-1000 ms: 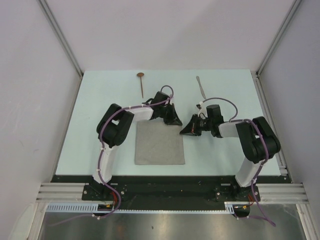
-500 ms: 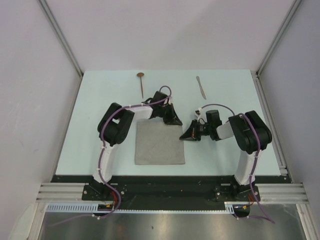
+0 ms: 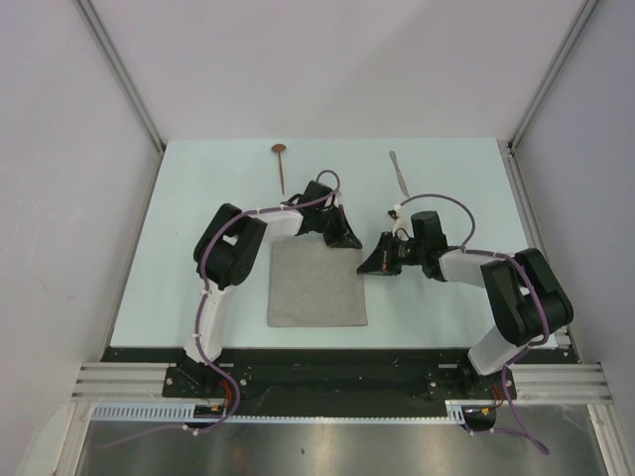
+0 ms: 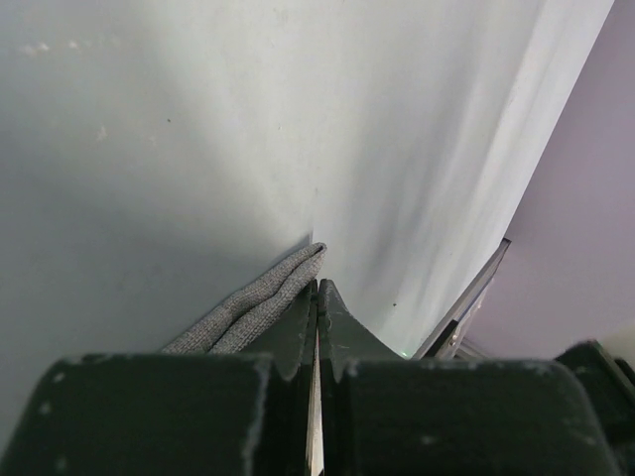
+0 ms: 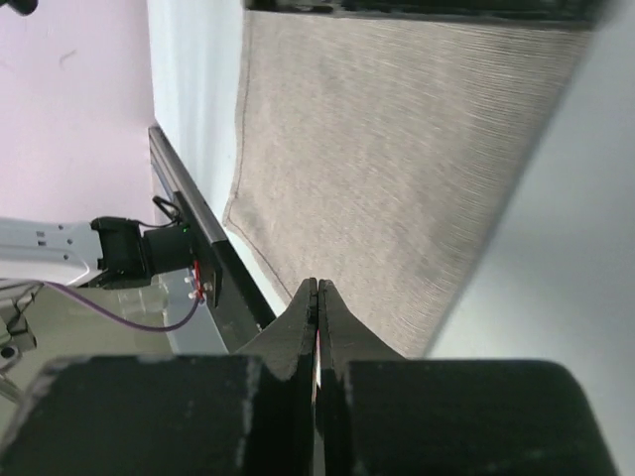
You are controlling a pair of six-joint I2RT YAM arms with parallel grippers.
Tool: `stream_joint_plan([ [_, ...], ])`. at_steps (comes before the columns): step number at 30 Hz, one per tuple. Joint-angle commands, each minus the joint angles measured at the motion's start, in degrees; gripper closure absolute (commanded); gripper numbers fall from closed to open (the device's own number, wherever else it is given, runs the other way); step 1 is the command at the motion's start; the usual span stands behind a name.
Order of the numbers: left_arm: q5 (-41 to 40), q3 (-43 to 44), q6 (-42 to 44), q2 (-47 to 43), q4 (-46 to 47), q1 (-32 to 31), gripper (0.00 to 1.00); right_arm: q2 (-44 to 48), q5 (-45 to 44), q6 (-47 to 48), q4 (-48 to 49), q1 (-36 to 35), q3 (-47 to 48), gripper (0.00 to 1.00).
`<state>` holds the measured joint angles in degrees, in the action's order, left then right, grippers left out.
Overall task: Fold the napkin into a case and place the utensils inside
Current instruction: Smooth out the square-folded napkin at the center of the board.
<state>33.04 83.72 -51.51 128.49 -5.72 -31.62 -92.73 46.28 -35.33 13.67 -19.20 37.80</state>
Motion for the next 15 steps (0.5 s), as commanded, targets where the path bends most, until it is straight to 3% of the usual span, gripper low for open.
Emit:
stream_joint_plan([
  [1, -6.93, 0.12, 2.29, 3.26, -3.86, 0.5, 1.0, -1.92, -0.58, -0.08, 0.11, -2.94, 1.05, 1.0],
  [4, -6.93, 0.12, 2.29, 3.18, -3.95, 0.5, 1.0, -5.34, 0.91, -3.33, 8.26, -3.83, -3.15, 1.0],
  [8, -7.11, 0.21, 2.2, 3.17, -3.95, 0.5, 1.0, -7.47, 0.65, -3.78, 11.81, -3.56, -7.47, 1.0],
  [15, -7.73, 1.09, 3.34, 3.09, -5.01, 0.41, 1.0, 3.24, -3.56, -1.14, 1.64, -6.1, -9.33, 1.0],
])
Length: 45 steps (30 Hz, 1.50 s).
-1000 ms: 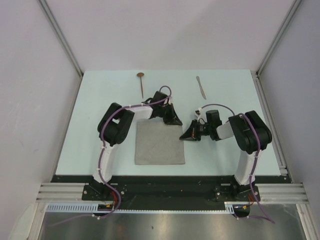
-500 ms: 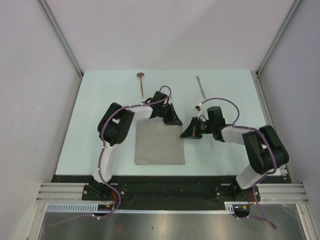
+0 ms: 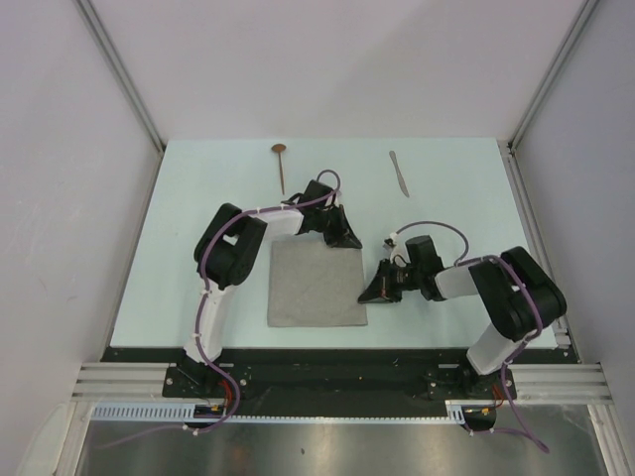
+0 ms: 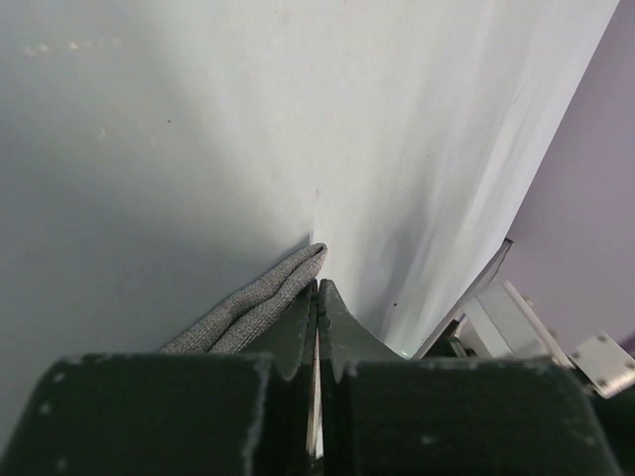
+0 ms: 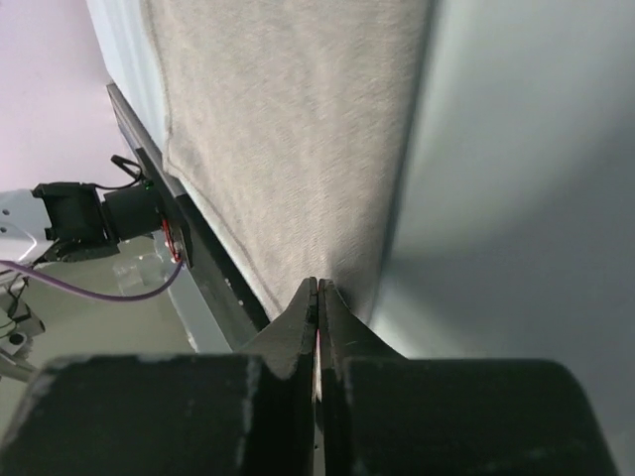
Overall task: Fold the napkin into a case and place the utensils inside
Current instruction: Smooth out the square-folded napkin at the center of the board, then move the square-folded napkin to the center of the board.
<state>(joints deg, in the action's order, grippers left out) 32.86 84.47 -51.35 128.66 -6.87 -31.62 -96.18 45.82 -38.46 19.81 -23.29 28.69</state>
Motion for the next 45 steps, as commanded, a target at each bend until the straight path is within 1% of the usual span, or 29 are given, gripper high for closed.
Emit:
stream_joint_plan([
  [1, -7.29, 0.44, 3.1, 2.82, -3.85, 0.41, 1.0, 8.1, -3.63, 1.55, -4.87, -2.63, -0.12, 1.0],
  [2, -7.29, 0.52, 3.1, 2.74, -3.85, 0.41, 1.0, 9.59, -4.77, 1.2, -5.22, -3.34, -0.3, 1.0],
  [4, -6.76, 0.7, 3.19, 2.39, -3.85, 0.41, 1.0, 9.79, -5.48, 0.49, -4.35, -5.36, -0.73, 1.0],
  [7, -7.28, 1.66, 4.41, 1.42, -4.55, 0.41, 1.0, 6.98, -4.95, -2.32, 1.53, -6.42, -4.15, 1.0],
  [10, -7.11, 4.03, 6.17, 0.72, -7.17, 0.68, 0.99, 4.6, -5.04, -3.46, 4.97, -6.16, -7.76, 1.0],
  [13, -7.64, 5.88, 8.11, -2.0, -9.73, 1.12, 0.87, 6.96, -6.36, -2.33, 2.52, -6.07, -8.21, 1.0],
  [14, -7.64, 6.06, 8.28, -3.05, -10.0, 1.47, 0.81, 8.02, -7.58, -1.8, 0.86, -6.07, -7.69, 1.0],
  [15, -7.46, 6.06, 8.46, -5.5, -10.26, 1.56, 0.78, 9.59, -8.2, -0.58, -3.51, -6.07, -6.99, 1.0],
  [17, -7.64, 5.89, 8.9, -8.24, -12.19, 1.91, 0.71, 13.99, -9.17, 0.4, -7.58, -5.98, -4.96, 1.0],
  [18, -7.72, 5.8, 9.77, -9.82, -13.07, 2.0, 0.68, 15.48, -9.69, 1.1, -11.42, -5.98, -4.52, 1.0],
  [19, -7.73, 5.45, 10.39, -12.97, -14.56, 2.0, 0.65, 18.54, -10.22, 1.45, -13.46, -5.98, -3.39, 0.99],
  [20, -7.9, 3.79, 10.92, -15.26, -15.09, 2.17, 0.59, 19.88, -12.14, 1.89, -18.01, -5.98, -3.03, 0.96],
  [21, -8.25, 2.56, 12.14, -17.28, -15.71, 2.35, 0.56, 20.85, -13.38, 2.33, -19.8, -5.98, -2.41, 0.86],
  [22, -8.51, 1.07, 12.68, -22.18, -15.63, 2.44, 0.53, 22.86, -14.7, 3.2, -23.21, -5.98, -1.71, 0.82],
  [23, -9.04, -2.69, 13.2, -24.66, -15.54, 2.87, 0.44, 23.49, -16.54, 3.47, -24.81, -5.98, -1.7, 0.78],
  [24, -8.96, -4.82, 14.25, -27.04, -14.67, 3.22, 0.39, 24.19, -16.99, 3.65, -26.39, -5.89, -1.7, 0.7],
  [25, -8.69, -7.01, 14.78, -32.19, -14.22, 3.66, 0.26, 24.55, -17.26, 3.83, -26.49, -5.89, -1.88, 0.66],
  [26, -8.17, -10.95, 15.4, -34.25, -14.05, 4.71, 0.25, 24.46, -17.78, 3.83, -26.06, -5.89, -2.23, 0.64],
  [27, -7.99, -12.82, 16.54, -36.62, -14.13, 5.24, 0.23, 24.11, -18.05, 3.65, -25.62, -5.89, -2.41, 0.63],
  [29, -7.73, -17.38, 17.51, -42.23, -14.48, 6.65, 0.23, 22.45, -17.96, 3.13, -23.43, -6.15, -2.93, 0.62],
  [31, -7.46, -21.25, 19.0, -45.59, -14.92, 7.53, 0.22, 21.13, -18.22, 2.69, -22.19, -6.77, -3.63, 0.61],
  [32, -7.46, -22.14, 19.44, -48.56, -15.27, 7.62, 0.22, 20.25, -18.05, 1.82, -20.36, -7.12, -4.94, 0.6],
  [35, -8.69, -25.31, 20.68, -53.23, -16.94, 7.71, 0.22, 18.84, -17.87, 0.58, -15.34, -8.79, -5.92, 0.6],
  [38, -9.92, -27.86, 21.29, -55.62, -17.12, 7.8, 0.22, 16.56, -18.75, 0.14, -13.76, -10.63, -6.1, 0.6],
  [40, -10.62, -29.0, 21.82, -56.5, -18.08, 7.97, 0.22, 14.98, -18.93, -0.47, -12.87, -11.16, -6.54, 0.62],
  [42, -10.71, -29.44, 22.52, -56.76, -18.79, 8.24, 0.22, 14.27, -18.84, -1.44, -11.2, -11.25, -7.41, 0.66],
  [43, -10.8, -29.88, 22.61, -56.94, -18.96, 8.41, 0.21, 14.27, -19.8, -1.53, -11.9, -11.17, -7.59, 0.69],
  [44, -10.8, -30.15, 22.7, -57.2, -18.97, 8.59, 0.22, 14.35, -20.42, -1.62, -12.34, -11.16, -7.77, 0.74],
  [45, -10.8, -30.32, 22.79, -57.73, -19.05, 8.68, 0.22, 14.53, -20.94, -1.62, -12.78, -11.16, -8.03, 0.77],
])
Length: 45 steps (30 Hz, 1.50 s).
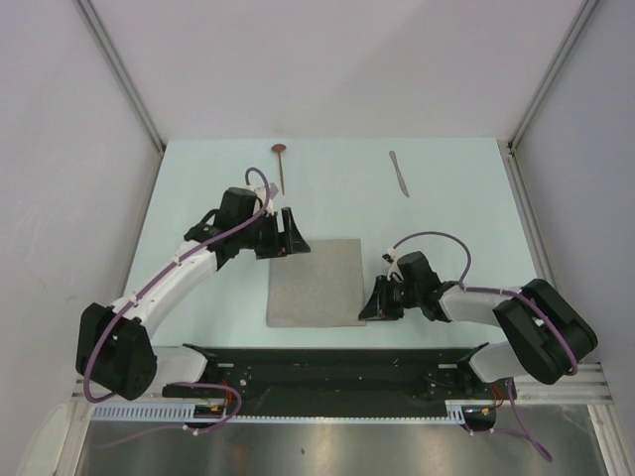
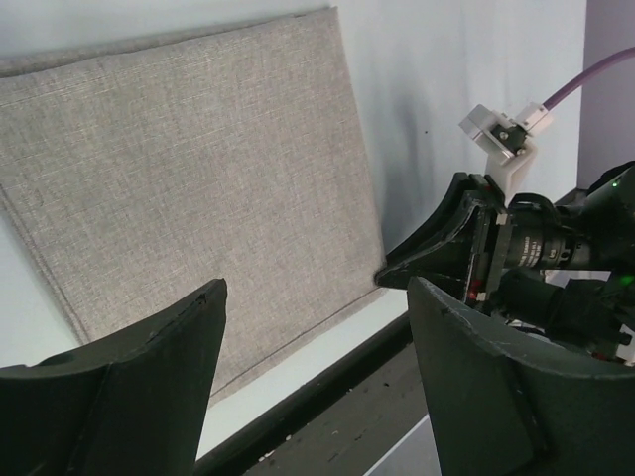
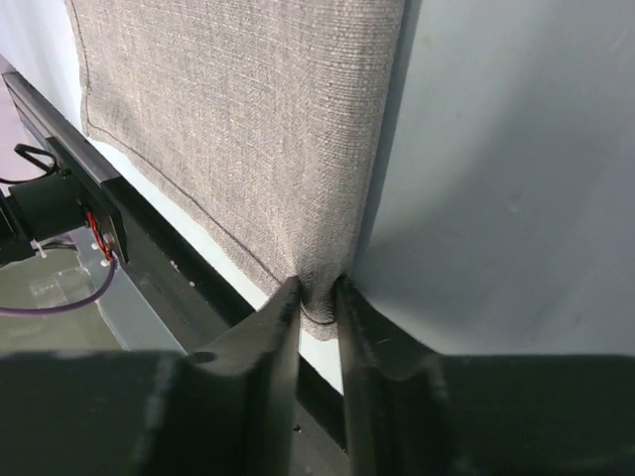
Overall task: Fold the napkin into a case and place the utensils inside
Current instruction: Move the square-folded napkin to the center of the board, then smooth out the square-folded napkin at the center of the board.
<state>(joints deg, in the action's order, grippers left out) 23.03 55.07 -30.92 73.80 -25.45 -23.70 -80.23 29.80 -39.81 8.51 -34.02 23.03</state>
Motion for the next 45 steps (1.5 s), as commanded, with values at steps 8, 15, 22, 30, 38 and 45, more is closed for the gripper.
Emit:
stream_joint_plan([
  [8, -1.84, 1.18, 4.11, -2.43, -2.58, 1.38, 0.22, -1.95, -10.72, 3.77, -13.77, 9.64, 2.17, 1.0],
  [15, -1.06, 1.53, 4.37, -1.47, -3.29, 1.38, 0.22, -12.3, -18.89, 12.12, -23.71, 21.69, 22.03, 1.0],
  [22, -2.98, 2.67, 5.08, 4.77, -4.17, 1.38, 0.21, -36.29, -18.46, 20.74, -31.24, 25.85, 57.96, 1.0],
  [30, -1.25, 8.56, 4.65, 18.21, -2.07, 1.38, 0.24, -35.63, -22.59, 22.14, -39.71, 23.74, 68.04, 0.54],
  [38, 7.65, 8.39, -3.0, 27.35, 9.01, 1.12, 0.29, -22.26, -12.6, 18.38, -31.11, 19.7, 54.15, 0.45],
  [45, 5.63, 10.33, -2.22, 32.28, 7.08, -0.47, 0.31, -25.5, -0.37, 11.71, -19.18, 13.02, 53.35, 0.51],
])
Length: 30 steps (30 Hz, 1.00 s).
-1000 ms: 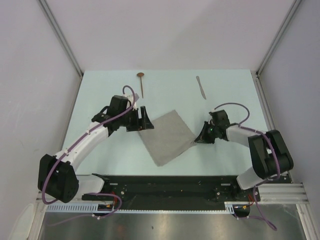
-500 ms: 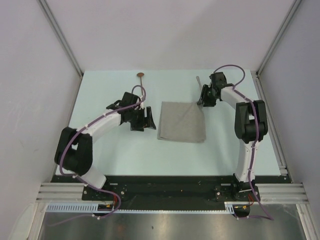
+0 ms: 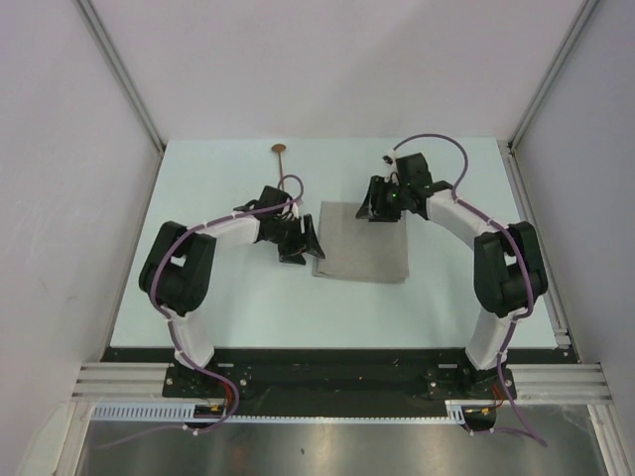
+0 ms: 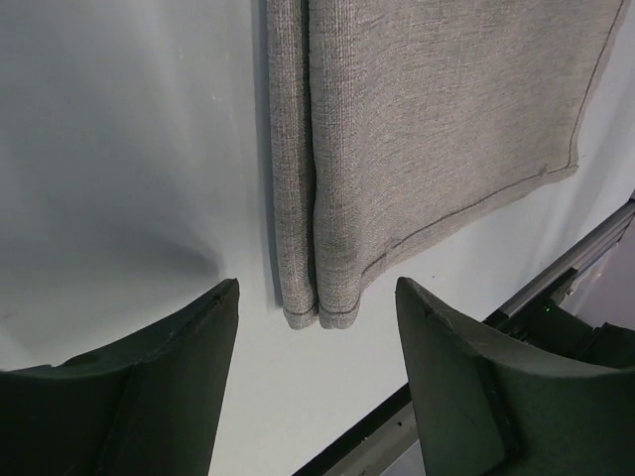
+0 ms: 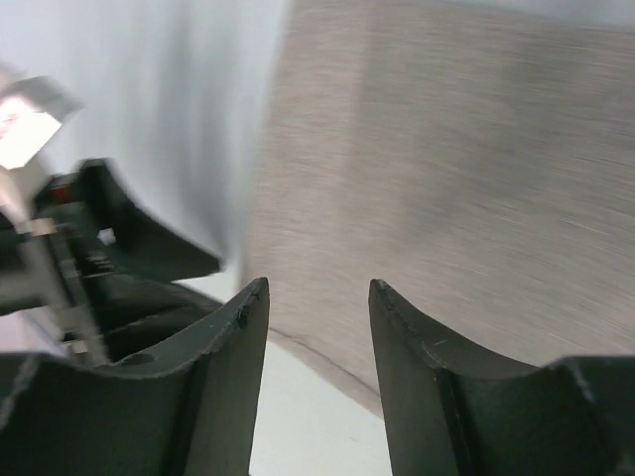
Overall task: Fold the napkin into a case and place the utensils inside
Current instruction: Smooth out the square-folded napkin at the center of the board.
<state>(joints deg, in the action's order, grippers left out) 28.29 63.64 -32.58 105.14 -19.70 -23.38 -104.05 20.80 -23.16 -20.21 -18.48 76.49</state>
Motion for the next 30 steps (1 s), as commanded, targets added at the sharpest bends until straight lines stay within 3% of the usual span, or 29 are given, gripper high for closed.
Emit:
stream_joint_plan([
  [1, 0.01, 1.41, -0.56, 1.03, 1.33, -0.79, 0.32, -2.38, 9.52, -5.75, 11.05, -3.22, -0.11, 0.53],
  [13, -4.92, -0.18, 0.85, 3.66, -1.57, -0.62, 0.65, -15.73, 20.41, -12.69, 23.45, -6.74, 5.34, 0.73],
  [22, -4.91, -3.25, -0.47, 4.11, 0.98, -0.71, 0.97, -21.45, 24.9, -16.83, 32.07, -8.68, 4.2, 0.83],
  [27, -8.06, -2.21, 0.67, 2.71, -1.03, -0.97, 0.99, -25.85, 24.64, -17.1, 33.65, -8.33, 4.81, 0.86],
  [30, -10.8, -1.24, 1.81, -0.97, -3.22, -1.5, 0.85, -28.04, 25.52, -17.01, 33.48, -7.8, 5.86, 0.87],
])
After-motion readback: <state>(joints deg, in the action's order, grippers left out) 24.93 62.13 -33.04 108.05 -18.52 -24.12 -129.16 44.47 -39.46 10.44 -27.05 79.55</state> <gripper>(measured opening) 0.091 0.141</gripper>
